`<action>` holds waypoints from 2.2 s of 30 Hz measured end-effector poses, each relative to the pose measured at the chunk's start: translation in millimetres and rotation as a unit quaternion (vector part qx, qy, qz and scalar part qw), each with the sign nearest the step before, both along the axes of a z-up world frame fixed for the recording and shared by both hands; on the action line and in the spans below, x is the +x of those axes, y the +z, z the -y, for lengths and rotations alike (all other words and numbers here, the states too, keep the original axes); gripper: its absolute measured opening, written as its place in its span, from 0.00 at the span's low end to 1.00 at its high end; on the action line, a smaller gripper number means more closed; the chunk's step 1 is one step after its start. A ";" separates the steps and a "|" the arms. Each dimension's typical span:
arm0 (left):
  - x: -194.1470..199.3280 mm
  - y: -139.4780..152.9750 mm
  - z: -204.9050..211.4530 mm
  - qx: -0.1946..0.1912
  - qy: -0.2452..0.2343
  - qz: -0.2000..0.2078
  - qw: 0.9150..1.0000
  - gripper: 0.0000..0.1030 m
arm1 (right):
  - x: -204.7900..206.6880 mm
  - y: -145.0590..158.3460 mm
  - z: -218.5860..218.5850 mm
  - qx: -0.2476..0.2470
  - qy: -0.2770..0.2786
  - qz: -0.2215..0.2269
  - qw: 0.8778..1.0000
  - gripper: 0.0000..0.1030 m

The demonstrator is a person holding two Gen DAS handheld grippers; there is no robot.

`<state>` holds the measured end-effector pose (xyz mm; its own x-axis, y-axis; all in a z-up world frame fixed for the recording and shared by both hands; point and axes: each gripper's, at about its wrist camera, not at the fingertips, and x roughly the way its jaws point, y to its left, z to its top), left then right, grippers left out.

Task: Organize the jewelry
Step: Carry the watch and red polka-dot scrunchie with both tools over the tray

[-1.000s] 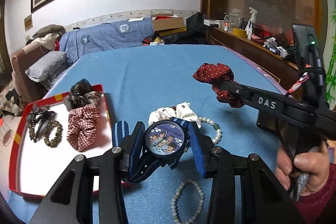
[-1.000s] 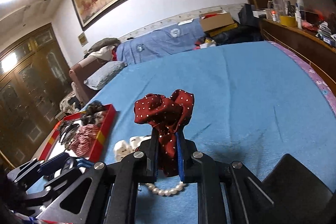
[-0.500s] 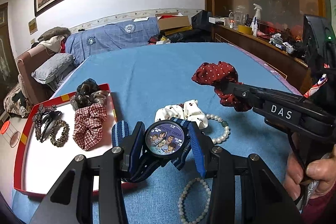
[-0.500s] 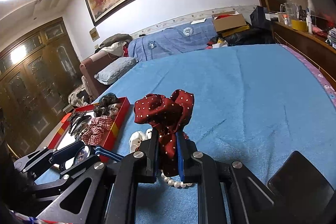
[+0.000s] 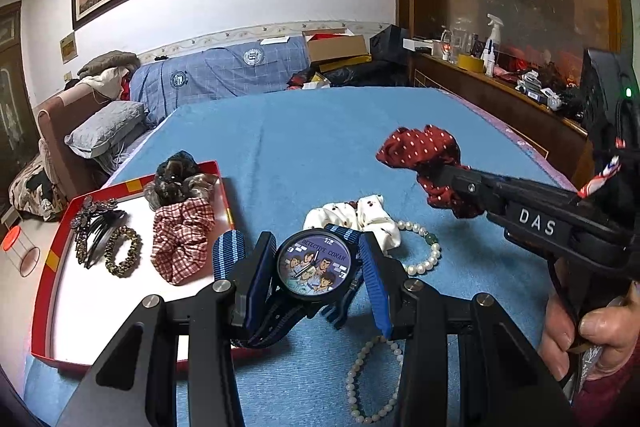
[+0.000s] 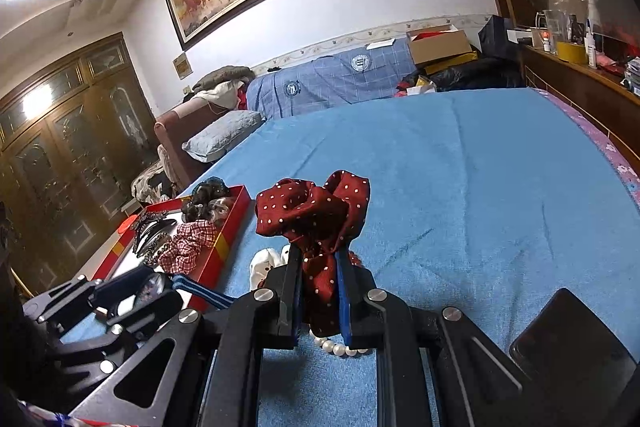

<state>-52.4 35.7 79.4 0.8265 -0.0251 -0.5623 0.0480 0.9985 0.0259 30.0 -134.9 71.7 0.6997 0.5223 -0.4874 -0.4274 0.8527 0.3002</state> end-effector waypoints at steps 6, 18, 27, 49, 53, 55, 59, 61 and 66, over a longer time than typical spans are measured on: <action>-10.7 11.2 -11.4 -0.008 0.012 0.016 1.000 0.40 | -9.7 -5.1 7.1 0.011 -0.011 -0.011 1.000 0.15; -31.5 31.3 -45.3 -0.023 0.043 0.042 0.998 0.41 | -35.0 -12.6 0.3 0.040 -0.001 -0.042 0.998 0.15; -37.4 37.8 -74.0 -0.037 0.072 0.050 0.995 0.41 | -44.1 -5.4 -32.3 0.024 0.037 -0.038 0.998 0.16; -32.7 21.6 -167.5 -0.083 0.162 0.036 0.983 0.41 | -57.4 13.0 -124.8 -0.017 0.129 -0.017 0.991 0.17; -31.0 10.0 -194.2 -0.094 0.190 0.025 0.977 0.41 | -56.0 8.9 -141.7 -0.025 0.141 -0.022 0.989 0.17; -28.7 2.7 -205.0 -0.096 0.203 0.017 0.974 0.41 | -52.1 2.2 -152.6 -0.032 0.145 -0.031 0.988 0.17; -25.2 -8.5 -214.0 -0.096 0.217 0.007 0.971 0.41 | -44.8 -10.1 -172.0 -0.038 0.156 -0.055 0.985 0.17; -21.4 -13.5 -212.9 -0.086 0.223 0.003 0.971 0.41 | -43.1 -16.6 -180.7 -0.047 0.156 -0.061 0.985 0.17; -12.3 -23.2 -208.2 -0.070 0.232 -0.010 0.970 0.41 | -33.5 -28.5 -200.7 -0.063 0.156 -0.075 0.983 0.17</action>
